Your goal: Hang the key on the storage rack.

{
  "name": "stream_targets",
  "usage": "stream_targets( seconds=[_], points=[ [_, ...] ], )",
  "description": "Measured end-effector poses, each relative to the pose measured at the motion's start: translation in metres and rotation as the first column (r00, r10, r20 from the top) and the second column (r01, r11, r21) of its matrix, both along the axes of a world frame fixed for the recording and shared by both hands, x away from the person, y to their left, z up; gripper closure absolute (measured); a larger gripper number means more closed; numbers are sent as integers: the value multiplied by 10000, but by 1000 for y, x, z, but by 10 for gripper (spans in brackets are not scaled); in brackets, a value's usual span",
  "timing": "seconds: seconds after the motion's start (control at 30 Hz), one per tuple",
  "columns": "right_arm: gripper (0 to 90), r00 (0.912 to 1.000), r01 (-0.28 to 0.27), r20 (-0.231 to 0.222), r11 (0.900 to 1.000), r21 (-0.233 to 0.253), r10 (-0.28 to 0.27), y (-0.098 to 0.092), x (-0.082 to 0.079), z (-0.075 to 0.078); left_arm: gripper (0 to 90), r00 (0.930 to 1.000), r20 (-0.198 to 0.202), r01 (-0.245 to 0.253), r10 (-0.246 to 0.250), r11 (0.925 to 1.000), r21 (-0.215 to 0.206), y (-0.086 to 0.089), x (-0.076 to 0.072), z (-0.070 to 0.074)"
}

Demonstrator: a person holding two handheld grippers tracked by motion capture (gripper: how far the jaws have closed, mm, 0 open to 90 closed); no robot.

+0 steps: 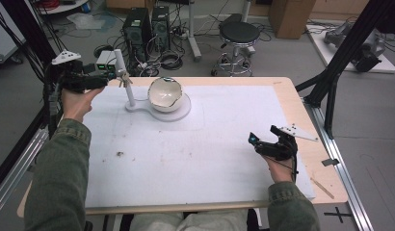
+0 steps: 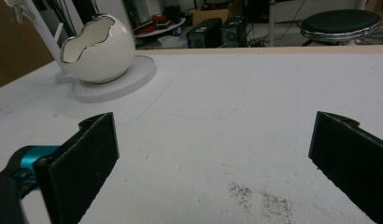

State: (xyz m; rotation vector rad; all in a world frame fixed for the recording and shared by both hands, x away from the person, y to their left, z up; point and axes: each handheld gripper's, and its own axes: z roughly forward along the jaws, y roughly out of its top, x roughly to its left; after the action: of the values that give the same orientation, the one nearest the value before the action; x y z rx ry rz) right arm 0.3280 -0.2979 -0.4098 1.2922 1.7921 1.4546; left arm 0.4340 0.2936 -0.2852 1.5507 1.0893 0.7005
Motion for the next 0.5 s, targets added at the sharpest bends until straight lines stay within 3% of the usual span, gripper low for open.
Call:
stream_targets(
  seconds=[0.2, 0.4, 0.5],
  points=[
    [6, 10000, -3, -39, 10000, 14, 3, 0, 0, 0, 58, 9996, -256, 139, -138, 9999, 34, 2, -6, -7],
    [6, 10000, 6, -60, 10000, 56, -6, 0, -1, 0, 53, 9999, -42, 115, -115, 9999, -34, 2, -15, -12],
    [6, 10000, -2, -21, 10000, 26, 2, 0, -1, 0, 53, 9998, -137, 153, -155, 9998, -115, 3, -18, -16]
  ],
)
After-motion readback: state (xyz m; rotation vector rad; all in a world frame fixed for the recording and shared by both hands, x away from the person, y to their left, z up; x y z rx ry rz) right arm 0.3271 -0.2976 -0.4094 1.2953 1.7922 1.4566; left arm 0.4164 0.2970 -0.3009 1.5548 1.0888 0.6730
